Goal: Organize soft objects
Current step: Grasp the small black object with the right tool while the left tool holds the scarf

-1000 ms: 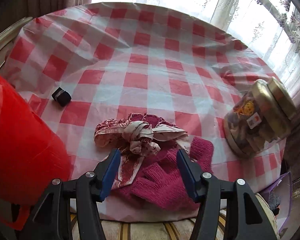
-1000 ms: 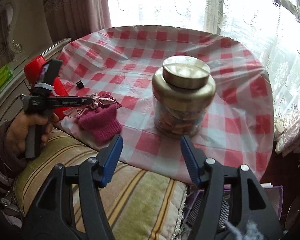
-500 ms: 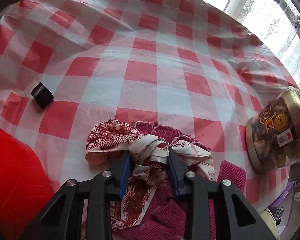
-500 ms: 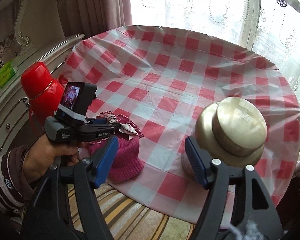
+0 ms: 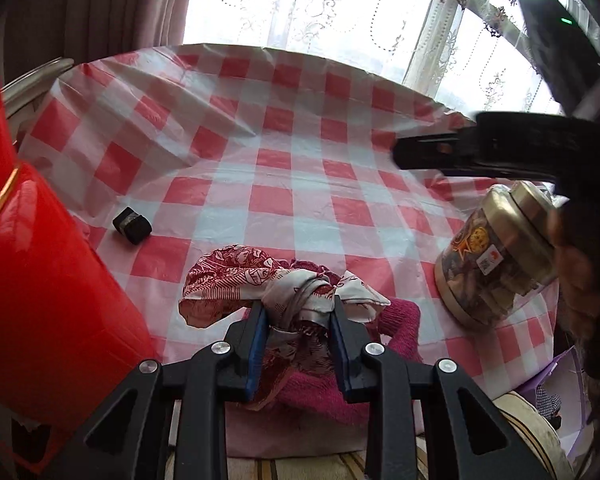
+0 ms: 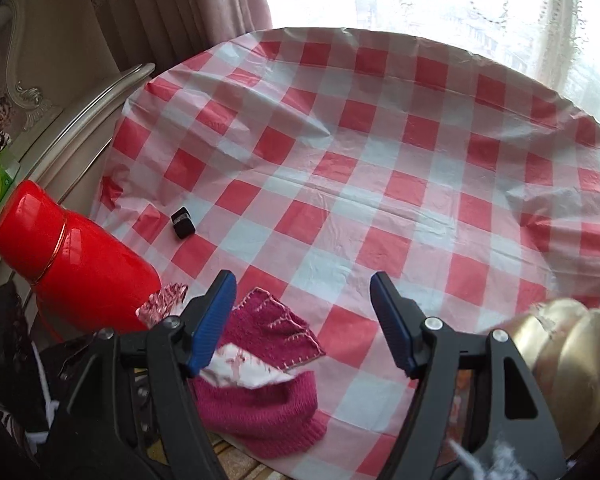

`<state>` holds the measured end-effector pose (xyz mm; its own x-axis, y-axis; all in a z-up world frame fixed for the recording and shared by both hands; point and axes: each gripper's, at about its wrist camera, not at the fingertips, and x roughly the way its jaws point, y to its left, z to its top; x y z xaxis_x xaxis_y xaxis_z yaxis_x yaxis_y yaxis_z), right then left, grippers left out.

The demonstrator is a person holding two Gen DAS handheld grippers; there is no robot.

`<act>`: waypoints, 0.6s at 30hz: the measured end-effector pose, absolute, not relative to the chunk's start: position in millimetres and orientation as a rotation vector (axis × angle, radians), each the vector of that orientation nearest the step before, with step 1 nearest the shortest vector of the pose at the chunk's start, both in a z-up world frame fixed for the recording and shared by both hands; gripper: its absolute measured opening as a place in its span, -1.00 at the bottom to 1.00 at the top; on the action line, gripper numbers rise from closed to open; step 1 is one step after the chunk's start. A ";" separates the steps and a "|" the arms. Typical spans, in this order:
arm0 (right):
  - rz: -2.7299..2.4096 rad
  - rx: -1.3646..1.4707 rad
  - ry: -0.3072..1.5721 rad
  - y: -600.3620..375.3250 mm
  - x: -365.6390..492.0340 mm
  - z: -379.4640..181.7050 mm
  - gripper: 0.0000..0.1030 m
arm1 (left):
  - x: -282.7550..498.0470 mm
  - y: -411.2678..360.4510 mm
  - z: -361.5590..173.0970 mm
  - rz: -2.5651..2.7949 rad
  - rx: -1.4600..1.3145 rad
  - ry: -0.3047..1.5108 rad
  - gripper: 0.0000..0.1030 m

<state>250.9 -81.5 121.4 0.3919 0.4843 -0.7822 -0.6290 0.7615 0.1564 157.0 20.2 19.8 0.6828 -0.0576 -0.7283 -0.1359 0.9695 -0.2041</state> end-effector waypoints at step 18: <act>1.115 -0.466 0.956 96.2 266.3 50.4 0.41 | 74.4 43.5 42.5 -0.042 -0.286 0.699 -0.42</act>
<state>266.3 96.2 50.4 0.1185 0.5414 -0.8324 -0.9054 0.4031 0.1333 74.4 43.5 42.5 0.7664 -0.1337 -0.6283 -0.0568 0.9602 -0.2736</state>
